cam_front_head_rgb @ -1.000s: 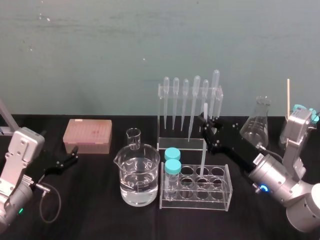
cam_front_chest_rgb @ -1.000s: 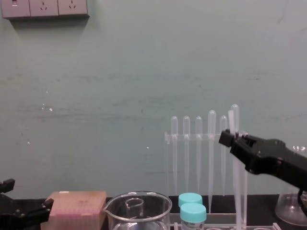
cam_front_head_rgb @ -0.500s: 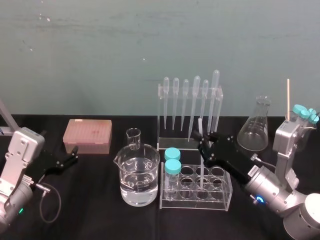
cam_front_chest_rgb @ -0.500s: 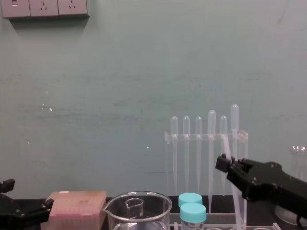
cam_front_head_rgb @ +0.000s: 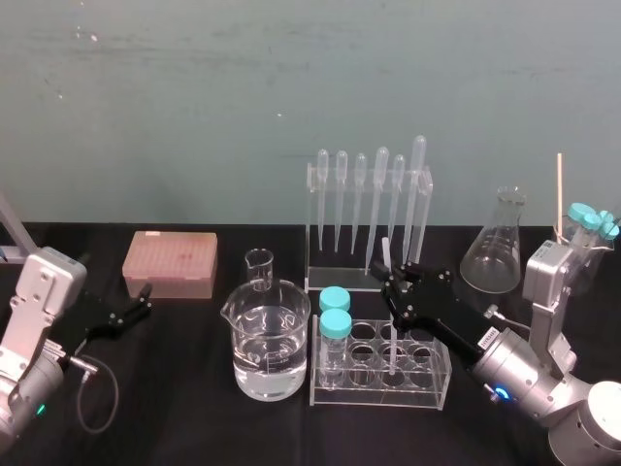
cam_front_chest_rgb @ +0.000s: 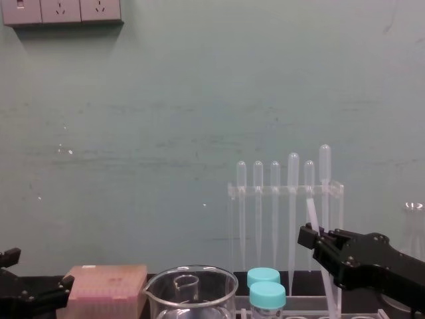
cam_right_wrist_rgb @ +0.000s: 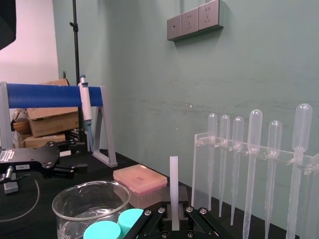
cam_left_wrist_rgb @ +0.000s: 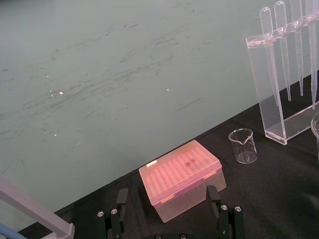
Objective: Pick up the stirring rod with one hand, then place it down.
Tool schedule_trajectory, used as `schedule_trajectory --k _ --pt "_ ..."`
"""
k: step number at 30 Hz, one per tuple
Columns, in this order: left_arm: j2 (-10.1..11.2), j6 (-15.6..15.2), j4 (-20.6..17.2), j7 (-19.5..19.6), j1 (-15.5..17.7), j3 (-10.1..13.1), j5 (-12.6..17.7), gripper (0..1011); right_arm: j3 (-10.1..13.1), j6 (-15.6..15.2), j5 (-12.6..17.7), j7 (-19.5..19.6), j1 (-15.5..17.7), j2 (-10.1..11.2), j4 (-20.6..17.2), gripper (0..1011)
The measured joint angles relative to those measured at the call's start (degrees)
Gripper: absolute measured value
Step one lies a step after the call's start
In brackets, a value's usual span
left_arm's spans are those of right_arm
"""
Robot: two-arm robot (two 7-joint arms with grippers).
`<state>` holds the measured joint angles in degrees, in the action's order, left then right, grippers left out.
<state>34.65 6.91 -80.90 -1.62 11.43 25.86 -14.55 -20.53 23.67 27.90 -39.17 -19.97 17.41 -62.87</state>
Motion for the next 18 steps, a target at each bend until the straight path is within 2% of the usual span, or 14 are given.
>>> schedule_trajectory --k 4,9,12,18 --pt "0.0 0.0 0.0 0.0 0.0 0.0 0.0 1000 0.0 0.0 0.0 0.0 0.0 0.0 0.0 106" --pt "0.0 0.0 0.0 0.0 0.0 0.0 0.0 1000 0.0 -0.1 0.2 0.0 0.0 0.0 -0.1 255" --pt "0.0 0.0 0.0 0.0 0.0 0.0 0.0 1000 0.0 -0.1 0.2 -0.1 0.0 0.1 -0.1 377" --pt "0.0 0.0 0.0 0.0 0.0 0.0 0.0 1000 0.0 -0.1 0.2 -0.1 0.0 0.1 -0.1 528"
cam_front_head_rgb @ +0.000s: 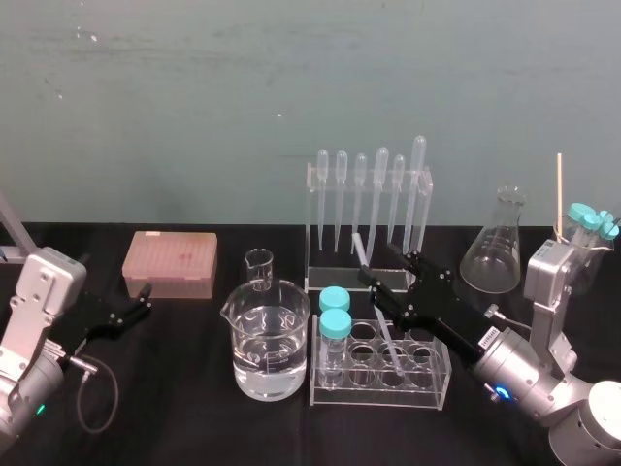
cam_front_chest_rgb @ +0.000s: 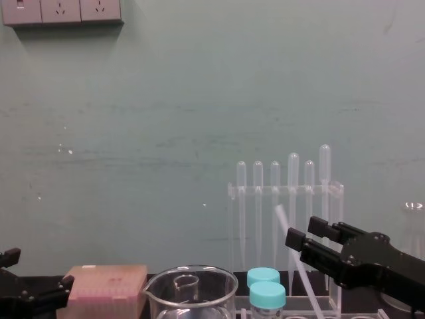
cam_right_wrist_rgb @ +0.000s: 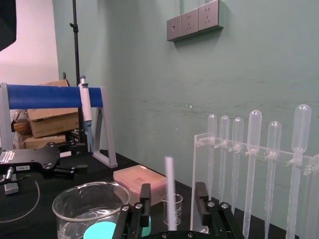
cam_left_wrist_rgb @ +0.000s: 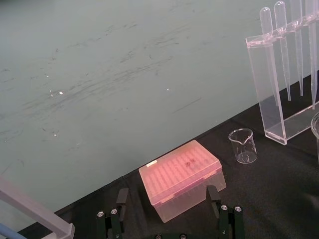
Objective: Pick up the stirring rod with one hand, then place it down.
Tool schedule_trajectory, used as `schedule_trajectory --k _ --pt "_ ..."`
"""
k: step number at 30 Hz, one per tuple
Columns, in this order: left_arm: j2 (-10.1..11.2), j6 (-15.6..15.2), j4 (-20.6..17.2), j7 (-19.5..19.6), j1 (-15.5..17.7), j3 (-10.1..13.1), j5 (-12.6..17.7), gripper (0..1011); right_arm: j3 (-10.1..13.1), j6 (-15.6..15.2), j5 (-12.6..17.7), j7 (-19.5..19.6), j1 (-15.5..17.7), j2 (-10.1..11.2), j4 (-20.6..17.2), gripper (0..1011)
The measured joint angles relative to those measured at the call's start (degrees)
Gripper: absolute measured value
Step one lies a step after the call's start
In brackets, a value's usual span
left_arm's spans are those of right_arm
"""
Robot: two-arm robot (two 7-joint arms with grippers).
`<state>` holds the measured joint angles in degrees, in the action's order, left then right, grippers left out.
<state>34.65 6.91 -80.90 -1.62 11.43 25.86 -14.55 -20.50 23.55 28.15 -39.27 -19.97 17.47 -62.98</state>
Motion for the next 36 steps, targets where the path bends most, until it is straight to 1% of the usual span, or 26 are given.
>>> schedule_trajectory --k 1,3,4,6,7,10,11,13,14,15,16,17,18,19,20,21,23,24,25,26,27,29,30,32,36 --pt "0.0 0.0 0.0 0.0 0.0 0.0 0.0 1000 0.0 0.0 0.0 0.0 0.0 0.0 0.0 599" --pt "0.0 0.0 0.0 0.0 0.0 0.0 0.0 1000 0.0 0.0 0.0 0.0 0.0 0.0 0.0 639" --pt "0.0 0.0 0.0 0.0 0.0 0.0 0.0 1000 0.0 0.0 0.0 0.0 0.0 0.0 0.0 699" --pt "0.0 0.0 0.0 0.0 0.0 0.0 0.0 1000 0.0 0.0 0.0 0.0 0.0 0.0 0.0 729" --pt "0.0 0.0 0.0 0.0 0.0 0.0 0.0 1000 0.0 0.0 0.1 0.0 0.0 0.0 0.0 792" --pt "0.0 0.0 0.0 0.0 0.0 0.0 0.0 1000 0.0 -0.3 0.0 0.1 0.1 0.0 -0.2 863" --pt "0.0 0.0 0.0 0.0 0.0 0.0 0.0 1000 0.1 -0.8 -0.1 0.4 0.3 0.2 -1.0 901" --pt "0.0 0.0 0.0 0.0 0.0 0.0 0.0 1000 0.5 -2.0 -0.3 1.8 1.1 0.5 -2.5 933" --pt "0.0 0.0 0.0 0.0 0.0 0.0 0.0 1000 0.9 -3.1 -0.7 3.3 1.9 0.8 -3.9 964" --pt "0.0 0.0 0.0 0.0 0.0 0.0 0.0 1000 1.2 -3.6 -0.9 4.3 2.4 0.9 -4.6 976" --pt "0.0 0.0 0.0 0.0 0.0 0.0 0.0 1000 2.0 -4.3 -1.8 6.8 3.3 1.0 -5.9 1003" --pt "0.0 0.0 0.0 0.0 0.0 0.0 0.0 1000 2.0 -4.3 -1.8 6.8 3.3 1.0 -5.9 1003" --pt "0.0 0.0 0.0 0.0 0.0 0.0 0.0 1000 2.9 -4.6 -3.2 10.2 4.4 1.0 -7.0 1003" --pt "0.0 0.0 0.0 0.0 0.0 0.0 0.0 1000 3.5 -4.7 -4.1 12.3 5.0 1.0 -7.6 1003" --pt "0.0 0.0 0.0 0.0 0.0 0.0 0.0 1000 4.7 -5.1 -6.3 16.9 6.1 1.0 -8.5 1003" --pt "0.0 0.0 0.0 0.0 0.0 0.0 0.0 1000 4.7 -5.1 -6.3 16.9 6.1 1.0 -8.5 1003" --pt "0.0 0.0 0.0 0.0 0.0 0.0 0.0 1000 6.9 -6.7 -11.5 26.3 8.3 1.0 -9.6 1003" --pt "0.0 0.0 0.0 0.0 0.0 0.0 0.0 1000 7.3 -7.2 -12.6 28.2 8.7 1.0 -9.7 1003" --pt "0.0 0.0 0.0 0.0 0.0 0.0 0.0 1000 8.1 -8.3 -14.4 31.2 9.4 0.9 -9.7 1003" --pt "0.0 0.0 0.0 0.0 0.0 0.0 0.0 1000 8.1 -8.3 -14.4 31.2 9.4 0.9 -9.7 1003" --pt "0.0 0.0 0.0 0.0 0.0 0.0 0.0 1000 8.7 -9.4 -15.5 33.2 9.8 0.9 -9.5 1003" --pt "0.0 0.0 0.0 0.0 0.0 0.0 0.0 1000 9.3 -10.8 -16.5 35.0 10.3 0.8 -9.0 1003" --pt "0.0 0.0 0.0 0.0 0.0 0.0 0.0 1000 9.3 -10.8 -16.5 35.0 10.3 0.8 -9.0 1003" --pt "0.0 0.0 0.0 0.0 0.0 0.0 0.0 1000 9.8 -11.9 -17.1 35.6 10.5 0.7 -8.5 1003" --pt "0.0 0.0 0.0 0.0 0.0 0.0 0.0 1000 10.0 -12.2 -17.3 35.7 10.6 0.6 -8.3 1003"
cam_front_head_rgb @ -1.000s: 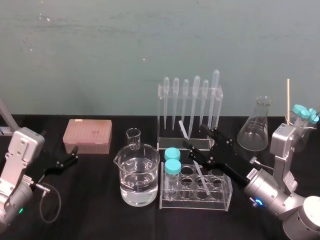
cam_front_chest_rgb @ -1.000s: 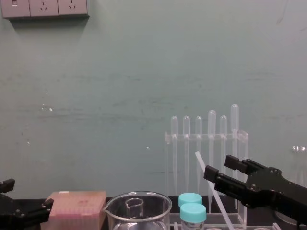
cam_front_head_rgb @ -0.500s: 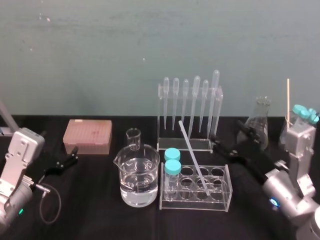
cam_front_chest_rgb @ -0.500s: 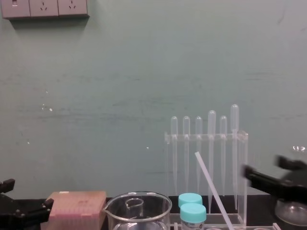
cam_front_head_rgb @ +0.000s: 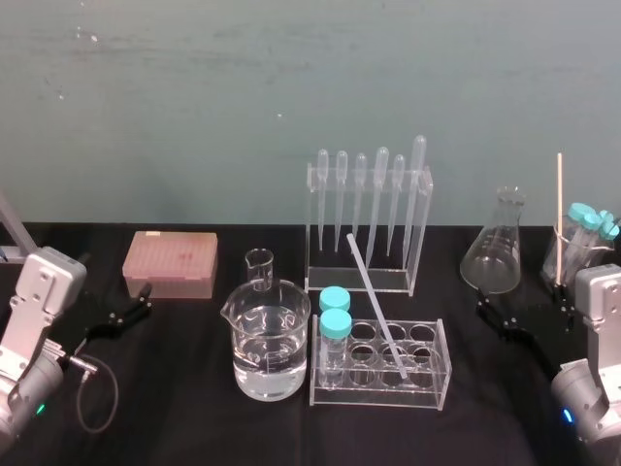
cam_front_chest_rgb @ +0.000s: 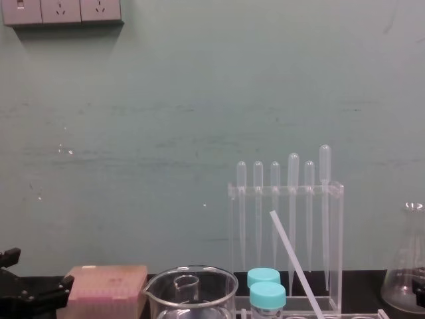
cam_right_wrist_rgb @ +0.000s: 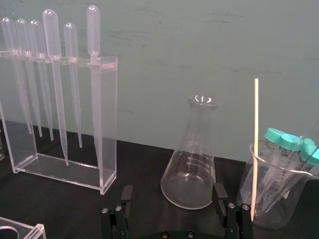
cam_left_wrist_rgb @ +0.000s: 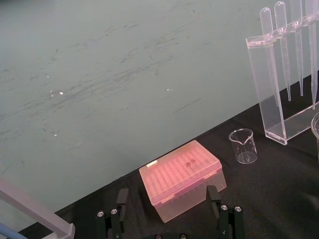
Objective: Pick up the stirring rod with one hand, then place it down.
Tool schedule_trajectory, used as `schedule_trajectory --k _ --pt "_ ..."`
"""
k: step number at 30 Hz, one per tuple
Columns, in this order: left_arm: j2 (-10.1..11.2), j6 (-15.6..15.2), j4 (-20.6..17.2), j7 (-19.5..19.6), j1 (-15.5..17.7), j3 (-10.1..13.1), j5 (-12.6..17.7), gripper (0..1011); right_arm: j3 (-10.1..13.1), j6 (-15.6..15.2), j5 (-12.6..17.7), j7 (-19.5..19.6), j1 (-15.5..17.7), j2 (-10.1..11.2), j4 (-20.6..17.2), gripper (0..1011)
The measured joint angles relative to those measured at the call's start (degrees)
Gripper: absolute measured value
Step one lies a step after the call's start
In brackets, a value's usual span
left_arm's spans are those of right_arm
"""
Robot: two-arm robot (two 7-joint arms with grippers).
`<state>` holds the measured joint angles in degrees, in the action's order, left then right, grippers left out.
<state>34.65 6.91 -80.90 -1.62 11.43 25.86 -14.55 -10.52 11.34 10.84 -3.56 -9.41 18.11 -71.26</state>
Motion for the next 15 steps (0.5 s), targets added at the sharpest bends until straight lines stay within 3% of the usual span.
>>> schedule_trajectory --k 15 --pt "0.0 0.0 0.0 0.0 0.0 0.0 0.0 1000 -0.1 0.2 0.0 0.1 0.1 0.0 -0.2 1003"
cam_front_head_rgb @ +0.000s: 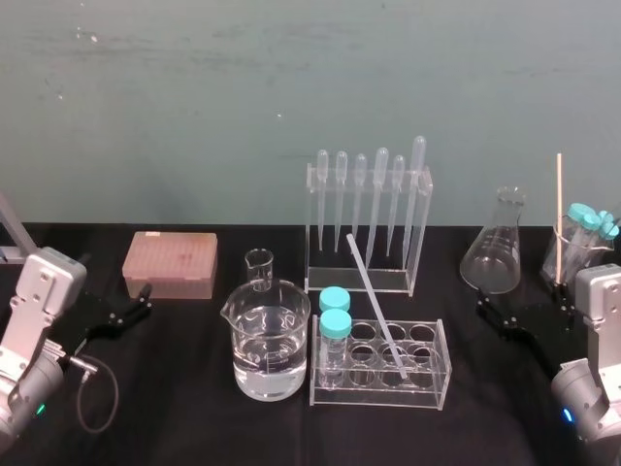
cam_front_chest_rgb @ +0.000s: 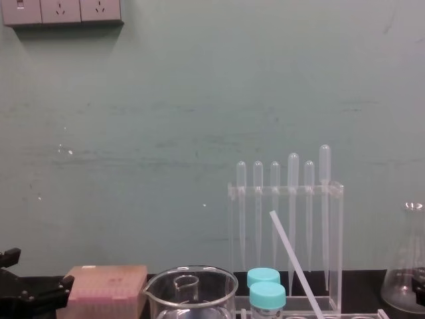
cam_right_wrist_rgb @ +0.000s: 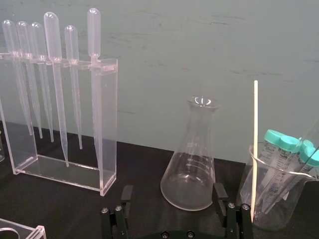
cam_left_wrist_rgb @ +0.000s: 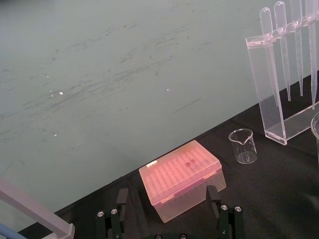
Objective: Pick up the stirring rod with one hand, then place it down.
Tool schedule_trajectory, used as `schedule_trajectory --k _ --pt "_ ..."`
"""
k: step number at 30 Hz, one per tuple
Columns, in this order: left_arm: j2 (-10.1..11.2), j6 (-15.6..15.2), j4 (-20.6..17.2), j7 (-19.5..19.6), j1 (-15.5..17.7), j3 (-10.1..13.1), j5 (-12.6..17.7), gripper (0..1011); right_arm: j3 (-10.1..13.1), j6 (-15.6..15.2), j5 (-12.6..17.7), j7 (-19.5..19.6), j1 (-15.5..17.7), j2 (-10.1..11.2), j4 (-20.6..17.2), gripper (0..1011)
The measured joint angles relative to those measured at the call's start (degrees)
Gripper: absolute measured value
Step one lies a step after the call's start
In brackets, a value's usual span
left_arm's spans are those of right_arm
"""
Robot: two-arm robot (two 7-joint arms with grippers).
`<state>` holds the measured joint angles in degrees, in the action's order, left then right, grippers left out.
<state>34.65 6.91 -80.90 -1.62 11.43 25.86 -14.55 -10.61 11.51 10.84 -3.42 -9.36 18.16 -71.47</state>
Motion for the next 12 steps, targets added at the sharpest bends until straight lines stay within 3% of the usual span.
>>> schedule_trajectory --k 12 --pt "0.0 0.0 0.0 0.0 0.0 0.0 0.0 1000 0.0 0.1 0.0 0.1 0.0 0.0 -0.1 1003"
